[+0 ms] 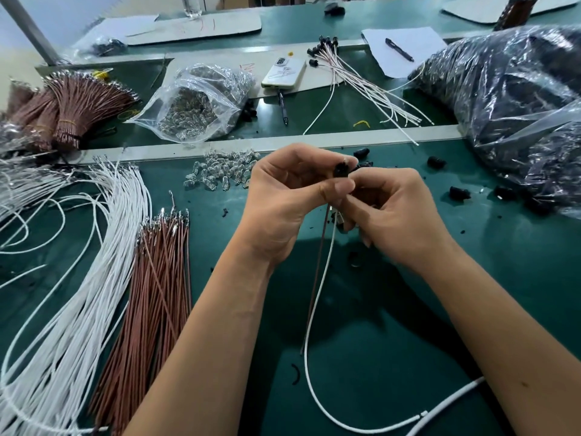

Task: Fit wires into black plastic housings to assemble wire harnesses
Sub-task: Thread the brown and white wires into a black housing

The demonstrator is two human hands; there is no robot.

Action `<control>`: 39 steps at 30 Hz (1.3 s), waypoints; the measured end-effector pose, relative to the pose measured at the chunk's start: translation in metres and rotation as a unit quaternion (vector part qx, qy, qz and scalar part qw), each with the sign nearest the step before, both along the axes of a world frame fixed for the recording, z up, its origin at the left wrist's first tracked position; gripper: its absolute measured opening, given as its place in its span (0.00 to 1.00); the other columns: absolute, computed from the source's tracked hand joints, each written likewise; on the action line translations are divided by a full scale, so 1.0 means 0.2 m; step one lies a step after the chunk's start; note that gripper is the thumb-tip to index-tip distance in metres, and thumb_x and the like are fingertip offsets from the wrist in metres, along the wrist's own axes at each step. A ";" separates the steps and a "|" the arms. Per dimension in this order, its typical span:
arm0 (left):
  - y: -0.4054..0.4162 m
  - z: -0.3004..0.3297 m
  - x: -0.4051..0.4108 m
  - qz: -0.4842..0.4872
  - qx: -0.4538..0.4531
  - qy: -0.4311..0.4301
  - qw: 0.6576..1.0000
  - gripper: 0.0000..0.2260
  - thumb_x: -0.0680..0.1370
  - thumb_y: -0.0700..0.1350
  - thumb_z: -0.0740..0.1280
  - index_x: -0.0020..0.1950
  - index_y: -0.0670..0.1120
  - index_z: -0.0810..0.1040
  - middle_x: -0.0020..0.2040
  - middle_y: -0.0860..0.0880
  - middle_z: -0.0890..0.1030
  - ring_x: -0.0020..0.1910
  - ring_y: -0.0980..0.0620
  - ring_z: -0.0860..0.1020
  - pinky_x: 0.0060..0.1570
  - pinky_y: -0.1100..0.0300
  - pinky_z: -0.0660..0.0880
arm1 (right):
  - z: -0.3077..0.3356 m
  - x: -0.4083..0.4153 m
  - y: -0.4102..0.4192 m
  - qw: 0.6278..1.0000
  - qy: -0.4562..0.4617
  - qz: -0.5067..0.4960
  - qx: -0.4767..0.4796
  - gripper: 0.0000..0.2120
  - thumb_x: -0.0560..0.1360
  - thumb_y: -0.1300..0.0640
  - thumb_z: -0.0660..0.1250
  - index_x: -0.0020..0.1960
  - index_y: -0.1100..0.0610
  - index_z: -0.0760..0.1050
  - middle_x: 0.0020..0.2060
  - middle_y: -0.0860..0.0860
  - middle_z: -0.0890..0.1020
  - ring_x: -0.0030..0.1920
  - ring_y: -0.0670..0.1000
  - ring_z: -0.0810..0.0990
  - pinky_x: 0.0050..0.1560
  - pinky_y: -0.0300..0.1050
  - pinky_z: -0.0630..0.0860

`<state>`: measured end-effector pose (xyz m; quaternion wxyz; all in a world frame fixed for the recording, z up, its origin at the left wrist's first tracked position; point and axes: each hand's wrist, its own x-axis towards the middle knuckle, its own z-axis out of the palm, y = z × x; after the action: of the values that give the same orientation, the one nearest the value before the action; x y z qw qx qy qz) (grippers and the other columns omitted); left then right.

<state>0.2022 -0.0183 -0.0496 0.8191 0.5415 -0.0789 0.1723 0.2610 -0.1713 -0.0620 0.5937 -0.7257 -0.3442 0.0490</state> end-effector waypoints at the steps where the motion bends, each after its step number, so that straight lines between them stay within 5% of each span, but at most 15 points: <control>1: 0.00 0.00 0.00 -0.001 -0.001 -0.003 1.000 0.15 0.67 0.25 0.71 0.40 0.45 0.85 0.43 0.44 0.86 0.42 0.50 0.84 0.43 0.57 0.81 | 0.00 0.00 0.00 1.000 -0.004 -0.002 0.010 0.08 0.80 0.56 0.73 0.42 0.49 0.82 0.29 0.54 0.81 0.21 0.49 0.74 0.23 0.39 0.69; 7: 0.01 0.00 0.00 -0.006 0.005 -0.016 1.000 0.15 0.67 0.24 0.71 0.41 0.44 0.84 0.44 0.43 0.86 0.44 0.49 0.84 0.44 0.56 0.81 | -0.02 0.02 0.01 0.998 -0.049 -0.019 0.042 0.10 0.76 0.52 0.77 0.42 0.59 0.85 0.33 0.54 0.81 0.25 0.54 0.79 0.22 0.43 0.74; 16: 0.01 0.01 -0.01 -0.021 0.020 -0.020 0.999 0.15 0.68 0.24 0.71 0.42 0.44 0.83 0.44 0.42 0.86 0.40 0.48 0.83 0.40 0.57 0.80 | -0.01 0.03 -0.01 0.995 -0.075 -0.015 0.062 0.14 0.74 0.52 0.80 0.37 0.61 0.81 0.33 0.56 0.80 0.24 0.52 0.78 0.24 0.42 0.73; 23: 0.02 0.02 -0.01 -0.012 0.013 -0.024 1.000 0.15 0.68 0.25 0.72 0.42 0.44 0.84 0.45 0.42 0.86 0.44 0.47 0.84 0.46 0.54 0.81 | -0.01 0.04 -0.01 0.995 -0.072 -0.009 0.062 0.07 0.75 0.58 0.77 0.42 0.62 0.84 0.35 0.58 0.81 0.29 0.53 0.81 0.26 0.42 0.76; 26: 0.02 0.03 -0.01 -0.015 0.011 -0.031 0.999 0.12 0.67 0.29 0.74 0.43 0.45 0.85 0.45 0.43 0.86 0.45 0.47 0.83 0.46 0.50 0.81 | -0.01 0.04 -0.01 0.993 -0.107 -0.004 0.047 0.08 0.78 0.57 0.74 0.47 0.63 0.86 0.38 0.56 0.83 0.32 0.51 0.83 0.28 0.41 0.78; 29: 0.02 0.04 -0.01 -0.021 0.012 -0.037 0.999 0.13 0.66 0.28 0.74 0.42 0.45 0.85 0.45 0.45 0.86 0.46 0.50 0.84 0.47 0.57 0.80 | 0.00 0.04 -0.01 0.987 -0.161 -0.009 0.015 0.05 0.79 0.62 0.72 0.49 0.62 0.86 0.40 0.52 0.83 0.33 0.47 0.81 0.29 0.40 0.77; 39: 0.02 0.02 -0.01 -0.024 0.016 -0.042 0.999 0.15 0.68 0.23 0.70 0.43 0.43 0.84 0.45 0.44 0.86 0.47 0.50 0.84 0.49 0.58 0.79 | 0.00 0.04 -0.01 0.977 -0.208 -0.033 -0.026 0.07 0.78 0.68 0.70 0.47 0.60 0.86 0.39 0.44 0.81 0.35 0.40 0.80 0.35 0.34 0.74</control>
<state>0.2005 -0.0139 -0.0461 0.8098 0.5451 -0.1291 0.1744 0.2684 -0.1734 -0.0629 0.4916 -0.7460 -0.4347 -0.1136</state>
